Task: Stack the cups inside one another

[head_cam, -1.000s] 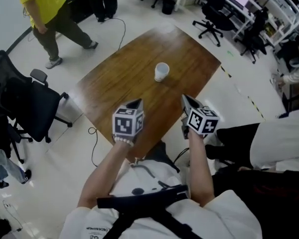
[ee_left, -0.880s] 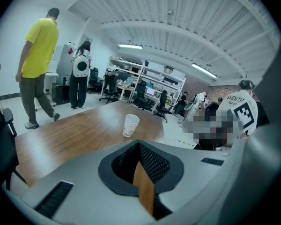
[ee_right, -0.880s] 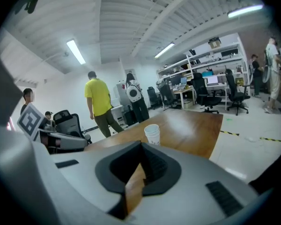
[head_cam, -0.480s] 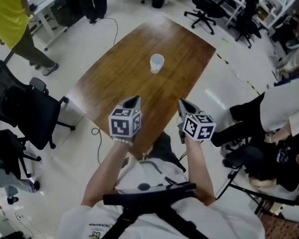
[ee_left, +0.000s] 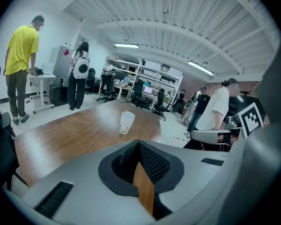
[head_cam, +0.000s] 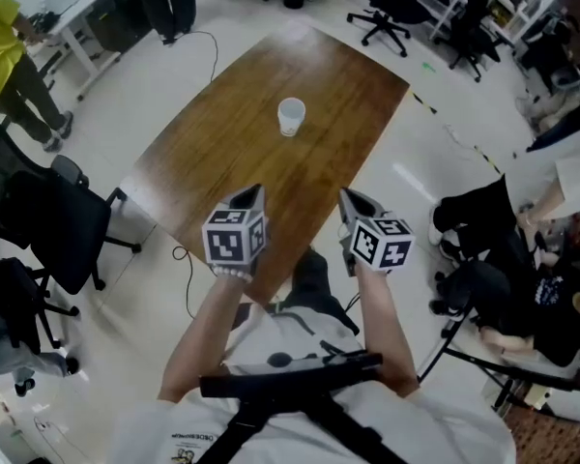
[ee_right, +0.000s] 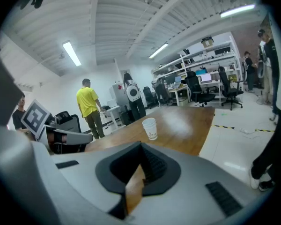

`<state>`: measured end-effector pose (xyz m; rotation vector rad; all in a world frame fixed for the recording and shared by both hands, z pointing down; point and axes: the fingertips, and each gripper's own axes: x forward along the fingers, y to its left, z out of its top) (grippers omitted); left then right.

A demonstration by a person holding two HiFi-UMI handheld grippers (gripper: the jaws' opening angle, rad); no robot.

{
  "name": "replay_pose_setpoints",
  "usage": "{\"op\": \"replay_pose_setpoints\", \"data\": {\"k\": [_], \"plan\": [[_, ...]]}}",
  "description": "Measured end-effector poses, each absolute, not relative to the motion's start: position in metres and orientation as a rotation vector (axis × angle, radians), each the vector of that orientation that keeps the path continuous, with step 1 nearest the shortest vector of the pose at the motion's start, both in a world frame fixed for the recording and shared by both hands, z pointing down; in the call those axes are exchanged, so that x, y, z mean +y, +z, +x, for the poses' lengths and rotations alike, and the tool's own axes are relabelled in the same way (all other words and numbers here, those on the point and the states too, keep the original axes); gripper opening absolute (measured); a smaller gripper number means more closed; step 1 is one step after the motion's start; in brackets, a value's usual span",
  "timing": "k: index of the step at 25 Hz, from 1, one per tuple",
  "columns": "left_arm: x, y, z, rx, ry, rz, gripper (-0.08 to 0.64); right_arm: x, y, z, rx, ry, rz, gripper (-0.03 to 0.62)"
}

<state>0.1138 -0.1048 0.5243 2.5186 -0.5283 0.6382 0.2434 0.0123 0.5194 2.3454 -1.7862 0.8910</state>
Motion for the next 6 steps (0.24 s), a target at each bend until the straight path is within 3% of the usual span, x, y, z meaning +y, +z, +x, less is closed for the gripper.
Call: {"op": "replay_pose_setpoints", "data": {"k": [6], "plan": [[-0.0995, 0.52, 0.1189, -0.529, 0.625, 2.503, -0.005, 0.0199, 0.5185, 0.2475, -1.788, 0.896, 2.339, 0.002]]}}
